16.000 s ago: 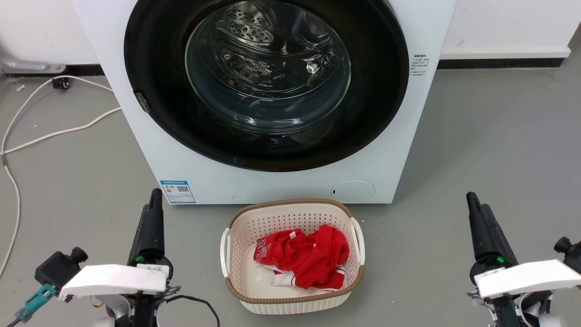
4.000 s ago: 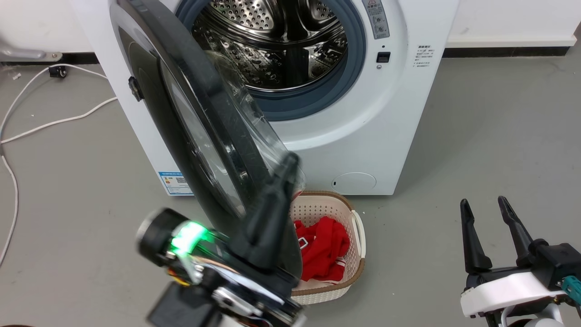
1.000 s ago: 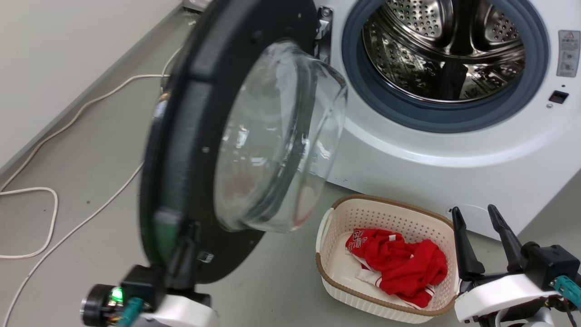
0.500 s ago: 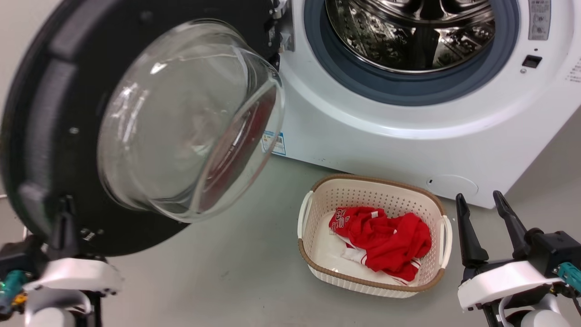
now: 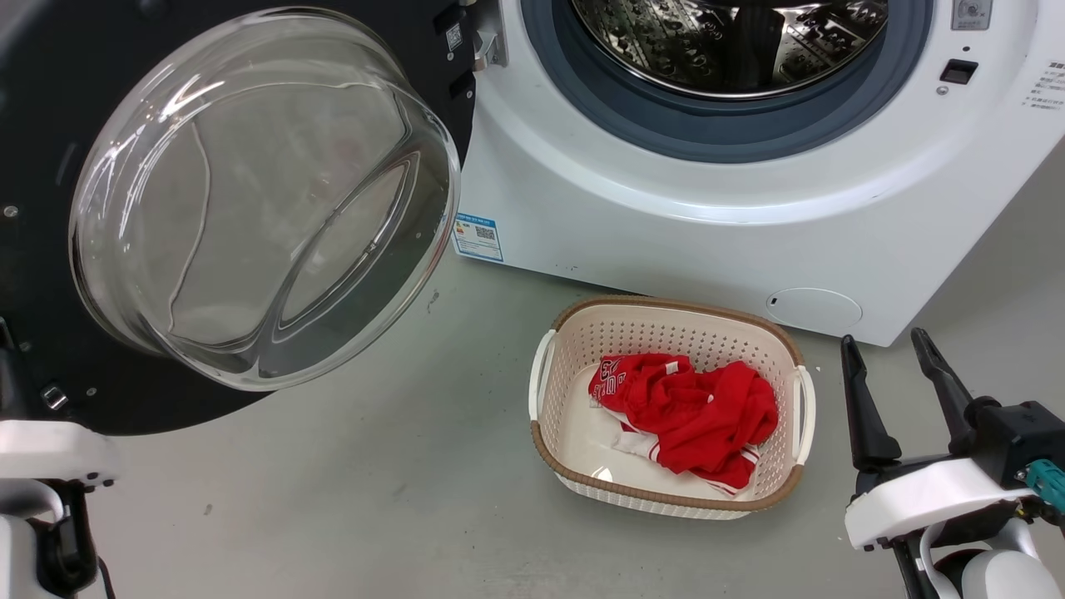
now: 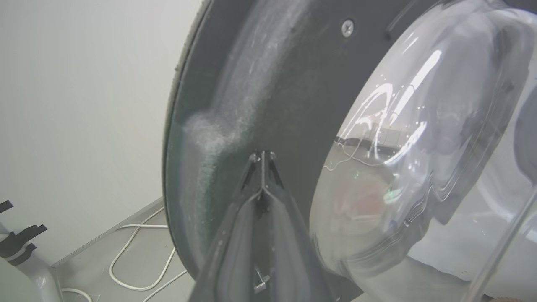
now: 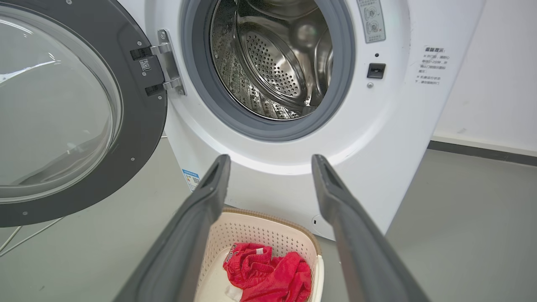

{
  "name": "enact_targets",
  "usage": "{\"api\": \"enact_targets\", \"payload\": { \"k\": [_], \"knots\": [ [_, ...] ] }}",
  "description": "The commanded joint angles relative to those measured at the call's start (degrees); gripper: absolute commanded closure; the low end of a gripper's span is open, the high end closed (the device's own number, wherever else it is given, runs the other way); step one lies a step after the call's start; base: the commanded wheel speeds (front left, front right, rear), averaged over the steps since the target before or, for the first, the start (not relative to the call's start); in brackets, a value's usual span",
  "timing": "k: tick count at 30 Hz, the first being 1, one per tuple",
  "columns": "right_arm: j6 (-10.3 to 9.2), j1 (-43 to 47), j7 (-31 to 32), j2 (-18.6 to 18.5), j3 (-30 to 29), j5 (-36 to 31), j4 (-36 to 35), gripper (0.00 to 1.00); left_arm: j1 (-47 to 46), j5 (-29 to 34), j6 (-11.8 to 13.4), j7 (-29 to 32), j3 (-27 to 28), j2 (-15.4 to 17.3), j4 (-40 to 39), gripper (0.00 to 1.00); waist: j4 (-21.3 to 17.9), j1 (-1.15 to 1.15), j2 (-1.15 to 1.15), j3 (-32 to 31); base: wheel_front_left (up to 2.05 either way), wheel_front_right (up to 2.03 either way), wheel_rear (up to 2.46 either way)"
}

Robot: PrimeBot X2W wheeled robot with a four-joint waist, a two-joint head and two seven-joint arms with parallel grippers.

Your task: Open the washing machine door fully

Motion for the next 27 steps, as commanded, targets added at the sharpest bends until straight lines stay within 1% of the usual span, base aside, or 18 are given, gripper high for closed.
{"api": "enact_targets", "payload": {
  "k": [1,6,10,12,13,17,22,23,24,25,26,27],
  "knots": [
    [-0.04,-0.56,0.12,0.07,-0.13,-0.44,-0.4,0.0,-1.0,0.69,-0.27,-0.4,1.02,0.68,0.36,1.0,-0.1,-0.01,0.0,-0.06,0.0,0.0,0.0],
    [-0.04,-0.33,-0.03,0.07,0.11,-0.23,-0.01,0.0,-0.28,2.46,-1.08,-0.35,3.33,-0.16,0.82,1.0,-0.56,-0.01,0.0,-0.93,0.0,0.0,0.0],
    [-0.04,0.67,-0.38,0.07,0.25,0.53,0.75,0.0,3.1,5.09,-1.02,-0.28,4.06,-2.02,-2.26,1.0,-1.02,-0.01,0.0,-2.43,0.0,0.0,0.0],
    [-0.04,0.9,-0.59,0.06,0.28,0.78,1.01,0.0,5.28,6.6,-0.82,-0.28,4.02,-3.45,-4.92,1.0,-1.27,-0.01,0.0,-3.11,0.0,0.0,0.0],
    [-0.04,1.1,-0.73,0.06,0.42,0.38,1.19,0.0,7.81,7.92,-0.65,-0.29,3.99,-4.68,-7.76,1.0,-1.65,-0.01,0.0,-3.88,0.0,0.0,0.0],
    [-0.04,1.77,-0.43,0.06,0.68,-0.32,1.29,0.0,13.0,10.17,-0.44,-0.29,2.58,-8.58,-13.83,1.0,-2.49,-0.01,0.0,-5.23,0.0,0.0,0.0],
    [-0.04,2.43,0.01,0.07,1.03,-0.5,1.35,0.0,17.69,12.39,-1.33,-0.29,-0.31,-12.24,-19.34,1.0,-4.1,-0.01,0.0,-6.52,0.0,0.0,0.0],
    [-0.04,2.55,-0.03,0.07,1.07,-0.34,1.33,0.0,18.13,12.9,-1.62,-0.29,-1.02,-12.92,-20.28,0.96,-4.48,-0.01,0.0,-6.72,0.0,0.0,0.0],
    [-0.04,2.69,0.05,0.07,1.15,-0.42,1.3,0.0,18.71,13.42,-1.95,-0.29,-1.79,-13.43,-20.81,0.69,-4.88,-0.01,0.0,-6.87,0.0,0.0,0.0],
    [-0.04,2.77,0.12,0.07,1.32,-0.29,1.28,0.0,19.05,13.67,-2.27,-0.29,-2.45,-14.12,-21.59,0.56,-5.33,-0.01,0.0,-6.98,0.0,0.0,0.0],
    [-0.04,2.77,0.22,0.07,1.37,-0.36,1.16,0.0,19.16,14.2,-2.55,-0.29,-3.26,-14.95,-22.17,0.35,-5.76,-0.01,0.0,-7.02,0.0,0.0,0.0],
    [-0.04,2.74,0.12,0.07,1.4,-0.45,1.09,0.0,19.17,14.58,-2.73,-0.29,-4.17,-15.73,-22.48,0.06,-6.18,-0.01,0.0,-7.15,0.0,0.0,0.0]
  ]
}}
